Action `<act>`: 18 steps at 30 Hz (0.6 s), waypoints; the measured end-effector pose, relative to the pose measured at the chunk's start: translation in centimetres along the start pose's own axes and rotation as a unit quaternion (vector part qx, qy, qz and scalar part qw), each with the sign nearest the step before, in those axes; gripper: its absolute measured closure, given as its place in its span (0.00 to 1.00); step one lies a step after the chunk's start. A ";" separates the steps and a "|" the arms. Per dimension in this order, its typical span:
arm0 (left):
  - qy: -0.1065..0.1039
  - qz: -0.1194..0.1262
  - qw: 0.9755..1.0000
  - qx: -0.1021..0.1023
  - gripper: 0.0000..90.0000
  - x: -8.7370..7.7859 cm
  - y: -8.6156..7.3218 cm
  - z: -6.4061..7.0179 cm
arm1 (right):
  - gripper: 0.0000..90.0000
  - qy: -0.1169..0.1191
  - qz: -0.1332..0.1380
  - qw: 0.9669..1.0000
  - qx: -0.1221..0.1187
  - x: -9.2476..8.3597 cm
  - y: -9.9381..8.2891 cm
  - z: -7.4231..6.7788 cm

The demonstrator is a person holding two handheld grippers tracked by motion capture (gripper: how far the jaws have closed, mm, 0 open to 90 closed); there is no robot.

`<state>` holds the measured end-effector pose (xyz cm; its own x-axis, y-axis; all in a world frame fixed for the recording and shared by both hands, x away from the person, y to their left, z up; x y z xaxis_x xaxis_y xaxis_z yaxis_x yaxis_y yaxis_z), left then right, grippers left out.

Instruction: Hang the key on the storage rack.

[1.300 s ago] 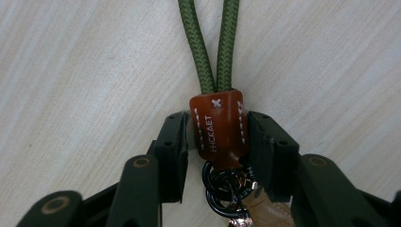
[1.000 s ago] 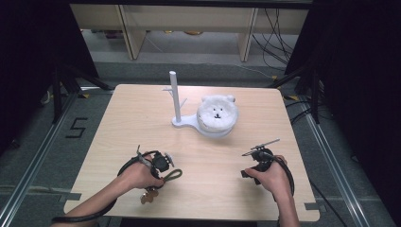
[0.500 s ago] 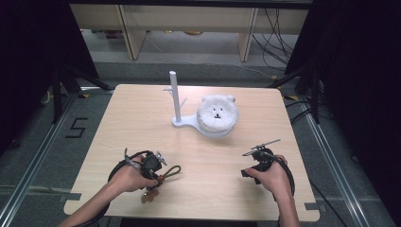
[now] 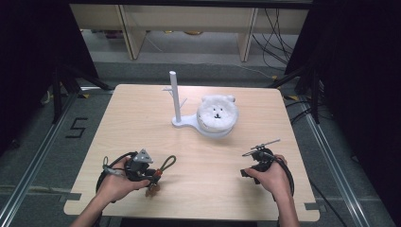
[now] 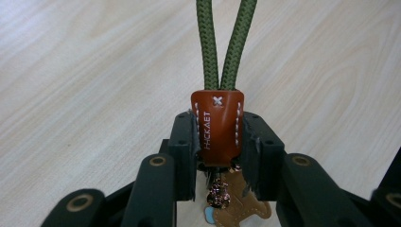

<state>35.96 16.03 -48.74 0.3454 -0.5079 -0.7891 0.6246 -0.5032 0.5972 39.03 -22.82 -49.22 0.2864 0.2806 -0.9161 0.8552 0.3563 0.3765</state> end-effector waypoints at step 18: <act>0.000 0.158 0.987 -0.037 0.75 -0.3 -1.1 -0.4 | 0.51 0.004 0.003 1.000 0.014 0.1 -0.1 -0.3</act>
Point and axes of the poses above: each handheld gripper's, and its own axes: x roughly forward along the jaws, y roughly out of its top, z roughly to its right, the point moved 3 cm from there along x, roughly forward along the jaws, and after that the axes turned 6 degrees about -x, right-handed, at the moved point
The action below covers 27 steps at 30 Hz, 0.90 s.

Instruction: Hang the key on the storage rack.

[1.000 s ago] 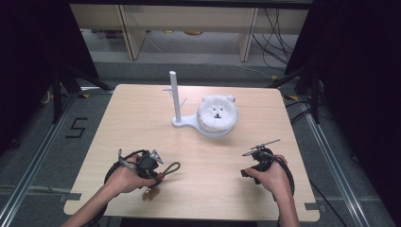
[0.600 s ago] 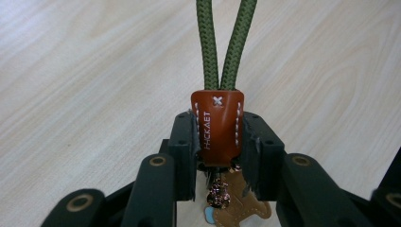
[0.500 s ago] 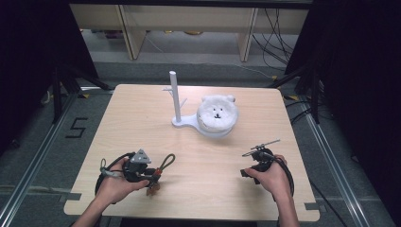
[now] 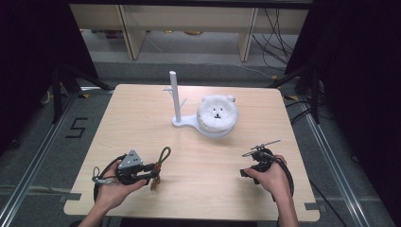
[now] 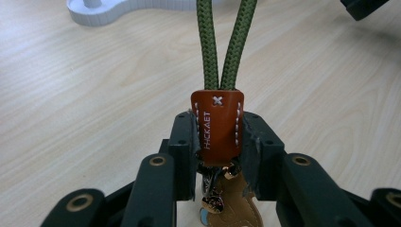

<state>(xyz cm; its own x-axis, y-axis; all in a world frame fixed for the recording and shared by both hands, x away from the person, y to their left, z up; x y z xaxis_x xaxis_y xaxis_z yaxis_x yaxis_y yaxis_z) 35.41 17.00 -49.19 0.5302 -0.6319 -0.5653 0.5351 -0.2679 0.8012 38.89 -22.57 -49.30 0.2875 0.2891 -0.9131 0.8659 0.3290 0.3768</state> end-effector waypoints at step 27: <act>0.012 0.122 0.992 -0.023 0.75 -0.9 2.0 -0.9 | 0.50 0.001 0.024 0.999 -0.029 0.1 0.2 0.3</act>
Point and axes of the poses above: each handheld gripper's, and its own axes: x roughly forward along the jaws, y roughly out of its top, z roughly to its right, the point moved 3 cm from there along x, roughly forward along the jaws, and after that the axes turned 6 degrees about -x, right-handed, at the moved point
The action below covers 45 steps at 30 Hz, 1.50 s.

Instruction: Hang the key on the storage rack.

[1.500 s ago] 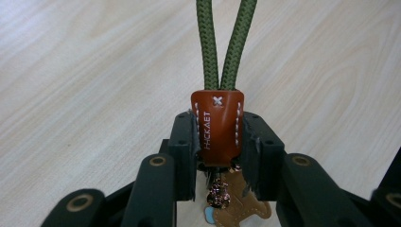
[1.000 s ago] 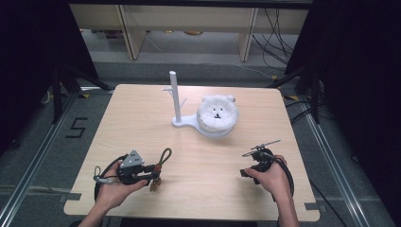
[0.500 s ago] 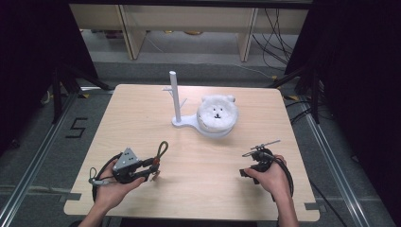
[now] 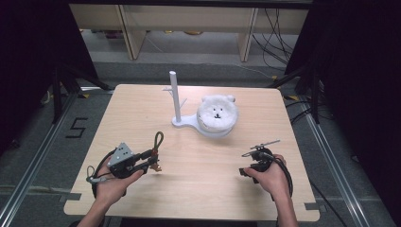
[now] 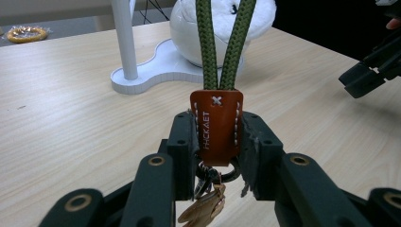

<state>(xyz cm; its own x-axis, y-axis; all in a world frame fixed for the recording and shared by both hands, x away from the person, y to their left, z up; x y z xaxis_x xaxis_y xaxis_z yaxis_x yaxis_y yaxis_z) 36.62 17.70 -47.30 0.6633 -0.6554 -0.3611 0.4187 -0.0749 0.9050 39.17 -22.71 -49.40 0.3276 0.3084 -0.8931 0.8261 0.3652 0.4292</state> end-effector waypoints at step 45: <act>0.034 0.051 0.998 -0.024 0.75 2.1 4.0 -2.0 | 0.47 -0.006 0.013 1.000 -0.003 -0.1 -0.2 0.2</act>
Point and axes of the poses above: each handheld gripper's, and its own axes: x roughly forward along the jaws, y roughly out of its top, z roughly to its right, the point moved 3 cm from there along x, roughly forward along the jaws, and after that the axes turned 6 degrees about -x, right-handed, at the moved point
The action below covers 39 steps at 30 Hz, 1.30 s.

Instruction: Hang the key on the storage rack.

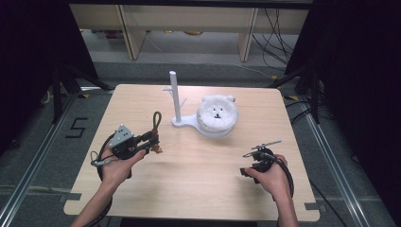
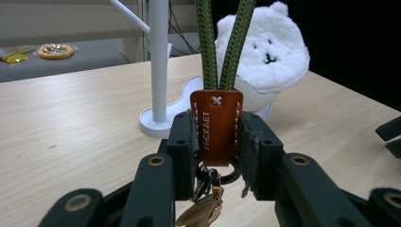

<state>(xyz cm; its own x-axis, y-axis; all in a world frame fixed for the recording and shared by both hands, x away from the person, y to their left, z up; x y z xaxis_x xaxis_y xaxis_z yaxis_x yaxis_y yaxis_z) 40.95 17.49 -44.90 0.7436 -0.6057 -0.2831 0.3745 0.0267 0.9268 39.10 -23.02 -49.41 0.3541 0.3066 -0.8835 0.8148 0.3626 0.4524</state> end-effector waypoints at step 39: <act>0.017 -0.003 1.000 0.005 0.75 3.0 3.0 -1.9 | 0.47 0.003 0.005 1.000 -0.006 0.0 0.0 0.1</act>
<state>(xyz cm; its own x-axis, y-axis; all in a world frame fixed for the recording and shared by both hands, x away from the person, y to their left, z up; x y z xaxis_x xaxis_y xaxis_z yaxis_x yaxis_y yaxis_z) 45.41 17.30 -43.40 0.7604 -0.5781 -0.2961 0.3732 0.0157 0.9276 39.09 -23.09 -49.44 0.3583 0.3160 -0.8785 0.8055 0.3710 0.4620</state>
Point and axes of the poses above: each handheld gripper's, and its own axes: x roughly forward along the jaws, y roughly out of its top, z roughly to its right, the point moved 3 cm from there along x, roughly forward along the jaws, and after that the axes turned 6 degrees about -x, right-handed, at the moved point
